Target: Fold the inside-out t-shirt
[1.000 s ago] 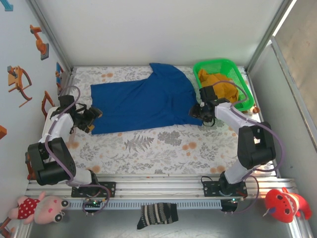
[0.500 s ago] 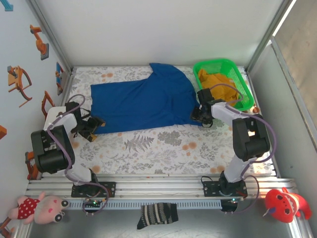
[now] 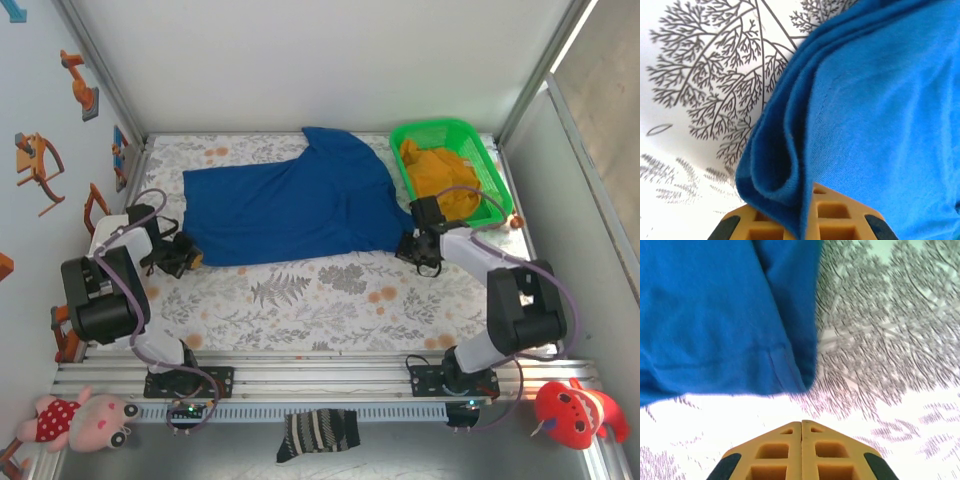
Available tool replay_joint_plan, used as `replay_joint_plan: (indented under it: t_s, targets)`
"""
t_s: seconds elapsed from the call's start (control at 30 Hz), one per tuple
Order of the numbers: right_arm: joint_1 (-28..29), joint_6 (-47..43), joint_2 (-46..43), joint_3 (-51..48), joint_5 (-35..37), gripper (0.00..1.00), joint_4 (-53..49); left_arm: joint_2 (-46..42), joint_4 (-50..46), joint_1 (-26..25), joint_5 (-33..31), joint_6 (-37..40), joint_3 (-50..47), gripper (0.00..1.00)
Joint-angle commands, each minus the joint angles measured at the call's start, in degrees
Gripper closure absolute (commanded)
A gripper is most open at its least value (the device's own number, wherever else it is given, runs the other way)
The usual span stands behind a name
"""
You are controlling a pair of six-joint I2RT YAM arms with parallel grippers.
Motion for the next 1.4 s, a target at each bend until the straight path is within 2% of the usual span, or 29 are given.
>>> replay_joint_plan:
  t_s: [0.0, 0.1, 0.17, 0.23, 0.4, 0.53, 0.7, 0.8, 0.9, 1.03, 1.23, 1.37]
  targets:
    - [-0.08, 2.29, -4.95, -2.11, -0.44, 1.00, -3.36, -4.56, -0.61, 1.60, 0.79, -0.84, -2.19, 1.00]
    - [0.00, 3.50, -7.67, -3.42, -0.94, 0.98, -2.32, -7.62, -0.40, 3.14, 0.88, -1.33, -3.91, 1.00]
    - [0.00, 3.55, -7.01, -2.67, -0.63, 0.65, -1.47, -8.30, -0.67, 3.49, 0.67, -1.01, -3.89, 1.00]
    - [-0.07, 3.40, -5.07, -0.59, 0.89, 0.55, -1.39, -8.11, -1.34, 3.85, 0.43, -0.59, -3.23, 1.00]
    - [-0.01, 3.28, 2.59, 7.68, 1.11, 0.55, 0.65, -7.77, -1.37, 4.71, 0.51, -0.11, -2.76, 1.00]
    - [-0.41, 2.95, 12.37, 17.22, 5.09, 0.55, -1.76, -7.79, -1.30, 4.74, 1.08, 0.01, -2.71, 1.00]
    - [-4.31, 3.19, 22.08, 24.46, 7.13, 0.57, -3.60, -8.66, -1.82, 5.17, 1.43, 0.42, -2.72, 1.00]
    - [-7.21, 2.06, 26.21, 28.26, 4.41, 0.58, -3.41, -9.37, -1.93, 5.44, 2.00, 0.49, -2.80, 1.00]
    - [-7.87, -1.82, 28.75, 32.85, -3.18, 0.61, -3.42, -10.03, -2.35, 5.53, 1.98, 0.75, -2.80, 1.00]
    - [-6.74, -3.47, 23.27, 30.97, -9.03, 0.61, -1.92, -10.98, -2.50, 5.73, 1.84, 0.46, -2.76, 1.00]
    - [-3.79, -0.93, 11.10, 20.10, -9.13, 0.54, -1.15, -11.35, -3.03, 6.15, 1.97, 0.86, -2.11, 1.00]
    - [-1.73, 0.62, 6.62, 14.06, -6.61, 0.51, -0.96, -11.53, -3.53, 6.50, 1.42, 1.17, -1.76, 1.00]
